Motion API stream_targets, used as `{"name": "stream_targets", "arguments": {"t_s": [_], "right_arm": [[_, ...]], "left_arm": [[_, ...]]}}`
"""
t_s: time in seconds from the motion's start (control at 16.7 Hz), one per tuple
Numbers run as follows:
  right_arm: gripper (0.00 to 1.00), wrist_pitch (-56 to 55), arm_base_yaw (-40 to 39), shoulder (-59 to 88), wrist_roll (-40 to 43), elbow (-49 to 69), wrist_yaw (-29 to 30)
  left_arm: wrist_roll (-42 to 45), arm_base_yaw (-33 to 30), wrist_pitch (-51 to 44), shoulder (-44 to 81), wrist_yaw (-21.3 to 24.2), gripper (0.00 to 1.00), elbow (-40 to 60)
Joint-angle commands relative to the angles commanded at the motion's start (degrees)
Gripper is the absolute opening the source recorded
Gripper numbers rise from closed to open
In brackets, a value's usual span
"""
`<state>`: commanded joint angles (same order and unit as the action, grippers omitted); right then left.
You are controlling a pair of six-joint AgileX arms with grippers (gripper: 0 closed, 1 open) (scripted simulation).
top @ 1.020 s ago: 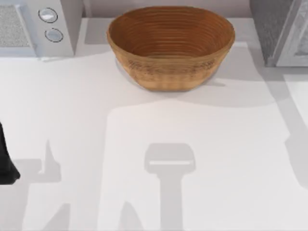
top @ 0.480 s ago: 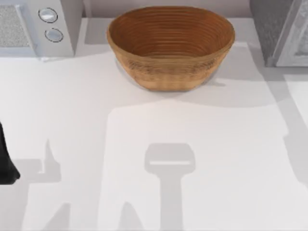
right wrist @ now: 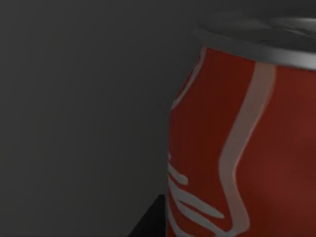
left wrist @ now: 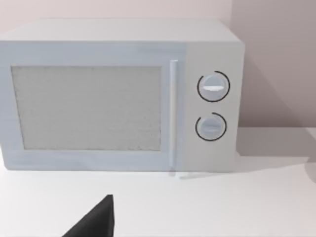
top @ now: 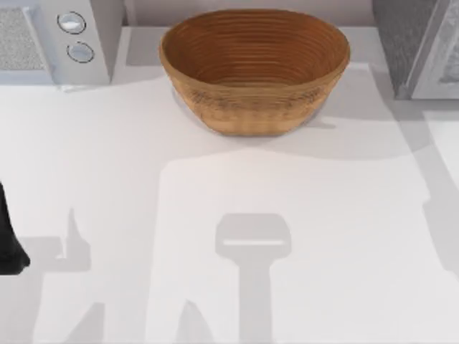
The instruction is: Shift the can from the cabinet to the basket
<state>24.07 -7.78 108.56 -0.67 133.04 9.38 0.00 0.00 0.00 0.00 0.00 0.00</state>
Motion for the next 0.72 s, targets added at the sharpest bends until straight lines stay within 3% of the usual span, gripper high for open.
{"name": "stream_targets", "arguments": {"t_s": [0.12,0.18,0.72], "right_arm": [[0.02,0.0,0.0,0.0,0.0,0.0,0.0],[0.0,0.0,0.0,0.0,0.0,0.0,0.0],[0.0,0.1,-0.1,-0.2,-0.1,-0.1,0.1]], "left_arm": [[0.0,0.0,0.0,0.0,0.0,1.0,0.0],[0.0,0.0,0.0,0.0,0.0,1.0,0.0],[0.0,0.0,0.0,0.0,0.0,1.0,0.0]]}}
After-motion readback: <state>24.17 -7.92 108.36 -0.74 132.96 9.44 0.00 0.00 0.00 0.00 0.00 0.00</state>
